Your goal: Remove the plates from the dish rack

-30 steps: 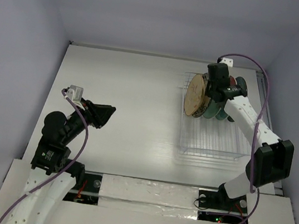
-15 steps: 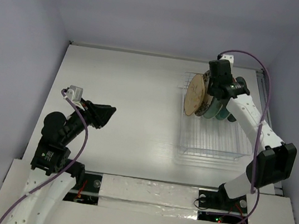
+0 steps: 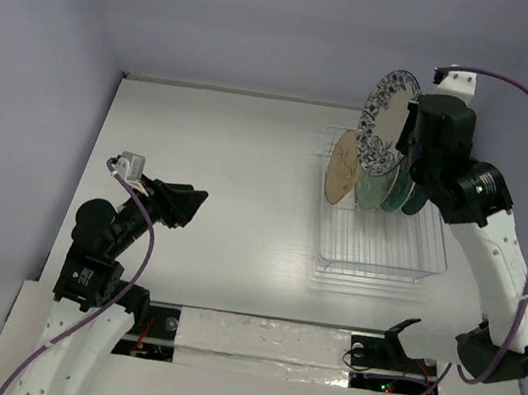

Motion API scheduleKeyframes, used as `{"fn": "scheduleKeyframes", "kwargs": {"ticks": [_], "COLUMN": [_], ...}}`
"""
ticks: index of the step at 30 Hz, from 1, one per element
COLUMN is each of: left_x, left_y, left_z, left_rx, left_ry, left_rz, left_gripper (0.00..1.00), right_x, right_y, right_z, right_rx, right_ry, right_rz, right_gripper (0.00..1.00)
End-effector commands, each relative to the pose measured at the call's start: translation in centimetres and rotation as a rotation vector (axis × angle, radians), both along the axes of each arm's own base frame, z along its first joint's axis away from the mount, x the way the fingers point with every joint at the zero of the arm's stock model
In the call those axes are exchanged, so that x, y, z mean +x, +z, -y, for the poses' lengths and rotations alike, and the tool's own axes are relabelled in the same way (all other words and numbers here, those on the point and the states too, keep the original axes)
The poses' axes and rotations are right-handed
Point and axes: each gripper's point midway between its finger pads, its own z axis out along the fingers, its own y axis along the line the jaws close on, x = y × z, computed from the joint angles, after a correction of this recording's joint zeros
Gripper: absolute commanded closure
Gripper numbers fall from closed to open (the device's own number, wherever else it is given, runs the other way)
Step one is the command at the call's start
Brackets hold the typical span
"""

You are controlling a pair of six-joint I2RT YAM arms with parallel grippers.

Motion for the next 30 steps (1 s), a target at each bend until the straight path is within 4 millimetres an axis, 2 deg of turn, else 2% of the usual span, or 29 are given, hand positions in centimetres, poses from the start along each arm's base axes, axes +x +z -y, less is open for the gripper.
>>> {"fn": "scheduleKeyframes", "kwargs": {"ticks": [1,3,4,6,7,9,12,13,15,16,17,19,21,22,23,25,29,30], "left_x": [-0.1,0.0,0.0,0.0,0.1,-0.1,-0.2,-0.2,-0.2,-0.2,-0.2,-0.3,-0.3,-0.4,-0.3,-0.4,-0.4,-0.5], "left_y": [1.2,1.4,1.5,1.7,1.8,2.2,2.4,2.4,2.4,2.4,2.4,2.4,2.4,2.5,2.4,2.4,2.5,2.6], "left_z": [-0.1,-0.5,-0.8,-1.4,-1.8,-2.2,-2.7,-2.8,-2.8,-2.7,-2.7,-2.7,-2.7,-2.6,-2.6,-2.4,-2.4,-2.4], "left_rx": [-0.011,-0.01,-0.01,-0.007,-0.007,-0.007,-0.01,-0.01,-0.011,-0.011,-0.011,-0.01,-0.01,-0.013,-0.011,-0.011,-0.012,-0.013], "left_ry": [0.006,0.029,0.048,0.079,0.1,0.122,0.153,0.157,0.156,0.153,0.153,0.151,0.15,0.145,0.144,0.134,0.128,0.128], "left_rz": [0.056,0.061,0.065,0.074,0.075,0.088,0.095,0.093,0.092,0.096,0.096,0.096,0.096,0.1,0.099,0.101,0.106,0.108], "left_gripper": [0.54,0.55,0.57,0.59,0.61,0.63,0.65,0.66,0.66,0.66,0.66,0.66,0.66,0.66,0.66,0.66,0.65,0.65], "right_x": [-0.3,-0.2,0.0,0.7,1.1,1.2,0.7,1.4,1.0,2.1,1.9,2.5,3.2,3.7,3.9,4.4,4.8,4.9], "right_y": [4.4,3.5,3.9,0.9,1.1,-1.6,-2.6,-4.3,-5.0,-7.3,-8.2,-9.9,-12.9,-13.3,-15.4,-17.1,-22.5,-23.2], "right_z": [-6.6,-10.6,-12.7,-16.6,-18.2,-22.4,-27.7,-29.8,-32.6,-33.8,-35.0,-36.3,-36.9,-37.2,-37.4,-37.4,-36.5,-36.3], "right_rx": [0.231,0.316,0.361,0.418,0.457,0.515,0.613,0.62,0.652,0.646,0.665,0.697,0.717,0.731,0.731,0.732,0.702,0.7], "right_ry": [0.227,0.353,0.407,0.49,0.524,0.603,0.72,0.737,0.773,0.762,0.764,0.766,0.722,0.713,0.689,0.658,0.561,0.546], "right_rz": [0.174,0.159,0.186,0.12,0.138,0.073,0.039,0.01,-0.016,-0.052,-0.075,-0.096,-0.138,-0.126,-0.159,-0.168,-0.225,-0.228], "right_gripper": [1.0,1.0,1.0,1.0,1.0,1.0,1.0,1.0,1.0,1.0,1.0,1.0,1.0,1.0,1.0,1.0,1.0,0.99]}}
